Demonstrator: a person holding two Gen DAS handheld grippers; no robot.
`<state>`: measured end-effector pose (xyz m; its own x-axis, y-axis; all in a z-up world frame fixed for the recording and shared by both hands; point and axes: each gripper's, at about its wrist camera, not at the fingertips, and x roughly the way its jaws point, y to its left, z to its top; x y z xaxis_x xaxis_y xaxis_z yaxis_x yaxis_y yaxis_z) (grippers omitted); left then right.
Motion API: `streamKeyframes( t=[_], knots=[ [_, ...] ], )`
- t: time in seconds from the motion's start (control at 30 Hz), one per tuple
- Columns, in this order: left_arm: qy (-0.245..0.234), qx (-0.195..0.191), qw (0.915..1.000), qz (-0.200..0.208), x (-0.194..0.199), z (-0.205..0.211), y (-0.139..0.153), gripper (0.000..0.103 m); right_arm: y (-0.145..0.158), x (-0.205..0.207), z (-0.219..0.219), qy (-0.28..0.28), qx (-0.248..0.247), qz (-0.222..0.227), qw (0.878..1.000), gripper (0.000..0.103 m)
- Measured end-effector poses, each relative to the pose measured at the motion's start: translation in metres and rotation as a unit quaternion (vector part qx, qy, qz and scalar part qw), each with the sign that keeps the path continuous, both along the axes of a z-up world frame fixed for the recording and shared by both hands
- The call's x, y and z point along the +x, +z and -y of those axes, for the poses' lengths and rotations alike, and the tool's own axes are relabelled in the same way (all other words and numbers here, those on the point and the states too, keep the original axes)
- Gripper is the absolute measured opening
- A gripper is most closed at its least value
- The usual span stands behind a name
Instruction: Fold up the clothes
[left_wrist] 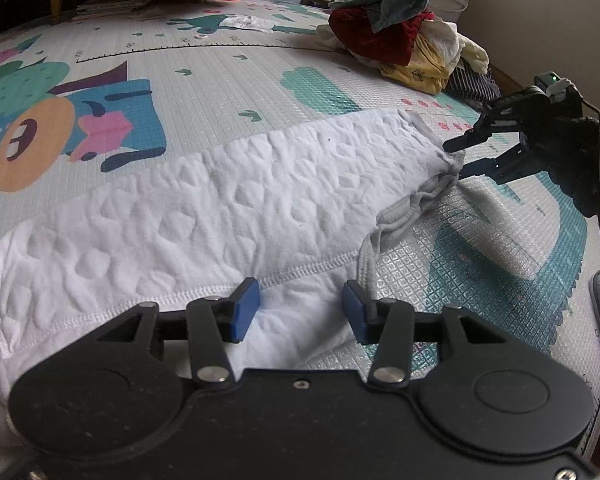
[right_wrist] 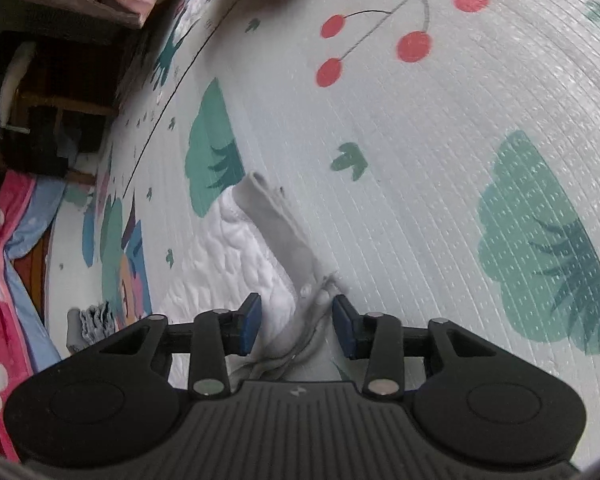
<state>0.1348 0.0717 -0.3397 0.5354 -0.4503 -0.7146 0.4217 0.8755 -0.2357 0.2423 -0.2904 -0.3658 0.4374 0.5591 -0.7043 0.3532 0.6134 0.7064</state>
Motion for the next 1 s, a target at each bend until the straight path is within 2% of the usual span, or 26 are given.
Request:
streamKeyframes(
  t=[0.1, 0.13, 0.37, 0.5, 0.6, 0.7, 0.77, 0.9, 1.0],
  knots=[
    [0.001, 0.001, 1.0000, 0.000, 0.000, 0.001, 0.000, 0.046, 0.000, 0.002, -0.003, 0.002, -0.013, -0.002, 1.000, 0.030],
    [0.002, 0.001, 1.0000, 0.000, -0.001, 0.001, 0.000, 0.046, 0.000, 0.003, -0.005, 0.006, -0.020, 0.000, 1.000, 0.019],
    [0.006, -0.007, 1.0000, -0.003, -0.001, 0.000, 0.000, 0.048, 0.017, 0.004, -0.014, 0.049, -0.061, 0.050, 0.996, 0.018],
    [0.006, -0.014, 0.9999, -0.006, 0.000, -0.001, 0.000, 0.049, 0.046, 0.006, -0.021, 0.077, -0.068, 0.092, 0.990, 0.018],
    [0.008, -0.018, 0.9998, -0.005, 0.000, -0.001, 0.000, 0.050, 0.075, 0.010, -0.040, 0.116, -0.080, 0.132, 0.981, 0.018],
    [0.022, -0.036, 0.9990, -0.015, 0.002, -0.004, 0.001, 0.052, 0.105, 0.018, -0.071, 0.172, -0.099, 0.162, 0.967, 0.018],
    [0.038, -0.050, 0.9978, -0.020, 0.003, -0.008, 0.009, 0.052, 0.122, 0.023, -0.098, 0.217, -0.117, 0.179, 0.952, 0.018],
    [0.048, -0.069, 0.9965, 0.003, 0.003, -0.017, 0.033, 0.062, 0.148, 0.025, -0.156, 0.306, -0.143, 0.212, 0.917, 0.018],
    [0.081, -0.126, 0.9885, -0.020, 0.010, -0.042, 0.040, 0.064, 0.160, 0.013, -0.197, 0.361, -0.164, 0.240, 0.886, 0.018]
  ],
)
